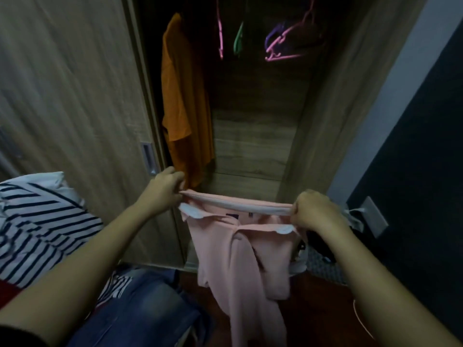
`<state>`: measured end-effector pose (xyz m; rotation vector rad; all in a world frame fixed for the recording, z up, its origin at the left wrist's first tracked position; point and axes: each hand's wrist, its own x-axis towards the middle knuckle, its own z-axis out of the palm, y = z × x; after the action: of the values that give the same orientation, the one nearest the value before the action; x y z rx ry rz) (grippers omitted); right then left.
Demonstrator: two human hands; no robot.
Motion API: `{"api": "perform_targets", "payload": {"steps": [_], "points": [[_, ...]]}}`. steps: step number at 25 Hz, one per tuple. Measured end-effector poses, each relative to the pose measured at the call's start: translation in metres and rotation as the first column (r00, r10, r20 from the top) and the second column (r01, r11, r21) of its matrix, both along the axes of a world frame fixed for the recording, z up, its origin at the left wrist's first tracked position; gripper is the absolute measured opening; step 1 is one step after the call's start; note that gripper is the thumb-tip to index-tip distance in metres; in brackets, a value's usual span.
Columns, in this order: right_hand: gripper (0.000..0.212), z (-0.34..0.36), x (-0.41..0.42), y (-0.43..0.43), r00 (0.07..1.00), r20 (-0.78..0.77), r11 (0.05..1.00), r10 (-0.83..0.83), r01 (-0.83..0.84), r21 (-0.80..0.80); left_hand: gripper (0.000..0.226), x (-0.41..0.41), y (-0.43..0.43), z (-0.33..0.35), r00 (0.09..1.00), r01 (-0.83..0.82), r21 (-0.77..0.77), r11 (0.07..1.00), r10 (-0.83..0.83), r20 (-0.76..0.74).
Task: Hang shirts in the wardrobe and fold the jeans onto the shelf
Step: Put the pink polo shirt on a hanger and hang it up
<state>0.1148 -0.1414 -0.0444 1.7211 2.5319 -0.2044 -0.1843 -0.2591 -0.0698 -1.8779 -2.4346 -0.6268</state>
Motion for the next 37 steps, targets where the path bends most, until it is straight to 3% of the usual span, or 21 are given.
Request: {"api": "perform_targets", "payload": {"steps": [1,3,5,7,8,10,13,15,17,18,19,20,22,24,25,27,29,30,32,35,37], "points": [[0.032,0.001,-0.003,-0.004,0.999,0.033,1.0,0.012,-0.012,0.009,0.035,0.007,0.001,0.007,0.996,0.06,0.022,0.998,-0.062,0.064],[0.03,0.003,-0.006,-0.006,0.997,0.043,0.998,0.056,-0.057,0.012,0.035,0.017,0.002,0.025,0.933,0.082,0.106,0.991,-0.114,0.342],[0.026,0.008,-0.003,-0.004,0.993,-0.012,0.992,0.12,-0.121,-0.035,0.032,0.021,0.001,0.039,0.766,0.048,0.19,0.981,-0.158,0.623],[0.041,0.007,-0.001,0.001,0.972,-0.106,0.97,0.21,-0.221,-0.098,0.031,0.021,0.0,0.037,0.688,0.018,0.199,0.98,-0.156,0.709],[0.046,0.006,-0.002,0.001,0.958,-0.162,0.959,0.238,-0.258,-0.117,0.033,0.022,-0.001,0.031,0.729,-0.011,0.19,0.982,-0.122,0.674],[0.048,0.001,-0.01,-0.005,0.949,-0.225,0.963,0.22,-0.248,-0.104,0.038,0.02,0.0,0.022,0.885,-0.129,0.226,0.966,0.009,0.465],[0.045,-0.005,-0.023,-0.007,0.962,-0.243,0.992,0.125,-0.124,0.016,0.042,0.015,0.002,0.029,0.954,-0.226,0.4,0.888,0.118,0.277],[0.036,-0.002,-0.028,-0.002,0.982,-0.177,0.996,0.066,-0.055,0.063,0.034,0.004,0.0,0.032,0.995,0.018,0.441,0.897,-0.061,0.084],[0.029,0.003,-0.027,0.003,0.99,-0.143,0.998,0.003,0.005,0.055,0.023,-0.013,-0.008,0.025,0.919,0.374,0.265,0.889,-0.317,-0.233],[0.028,0.002,-0.026,0.005,0.984,-0.174,0.999,-0.027,0.034,0.039,0.019,-0.025,-0.011,0.021,0.859,0.451,0.144,0.881,-0.385,-0.336],[0.029,0.001,-0.025,0.005,0.973,-0.226,0.998,-0.053,0.059,0.02,0.021,-0.034,-0.013,0.015,0.844,0.429,0.068,0.901,-0.374,-0.384],[0.032,0.0,-0.025,0.003,0.956,-0.285,0.998,-0.066,0.068,-0.002,0.025,-0.038,-0.015,0.011,0.88,0.347,0.067,0.935,-0.301,-0.367],[0.04,0.0,-0.028,-0.004,0.938,-0.348,1.0,0.009,-0.015,-0.016,0.023,-0.034,-0.013,0.013,0.98,0.088,0.268,0.959,-0.035,-0.197],[0.051,0.003,-0.038,-0.011,0.933,-0.32,0.983,0.166,-0.183,-0.025,0.025,-0.018,-0.003,0.018,0.983,-0.182,0.45,0.874,0.18,0.047],[0.056,0.006,-0.042,-0.012,0.933,-0.289,0.971,0.213,-0.235,-0.045,0.03,-0.01,0.003,0.018,0.966,-0.257,0.434,0.863,0.228,0.119],[0.055,0.013,-0.049,-0.006,0.942,-0.25,0.968,0.222,-0.244,-0.062,0.045,-0.002,0.013,0.012,0.954,-0.279,0.183,0.943,0.251,0.163],[0.03,0.015,-0.054,0.001,0.947,-0.261,0.979,0.19,-0.202,-0.021,0.05,-0.003,0.012,0.013,0.966,-0.217,-0.13,0.967,0.232,0.112],[0.018,0.014,-0.055,0.003,0.952,-0.269,0.989,0.146,-0.15,0.004,0.042,-0.009,0.01,0.018,0.971,-0.195,-0.183,0.964,0.216,0.103],[0.017,0.01,-0.056,0.007,0.936,-0.352,0.999,0.028,-0.014,0.041,0.016,-0.02,0.007,0.032,0.973,-0.191,-0.115,0.975,0.203,0.111],[0.02,0.005,-0.066,0.0,0.901,-0.43,0.995,-0.051,0.081,0.051,0.023,-0.03,0.0,0.036,0.99,-0.14,-0.117,0.983,0.14,-0.014],[0.023,0.007,-0.074,-0.008,0.9,-0.433,0.996,-0.05,0.079,0.048,0.031,-0.034,-0.006,0.031,0.992,-0.129,-0.108,0.986,0.129,-0.011]]}}
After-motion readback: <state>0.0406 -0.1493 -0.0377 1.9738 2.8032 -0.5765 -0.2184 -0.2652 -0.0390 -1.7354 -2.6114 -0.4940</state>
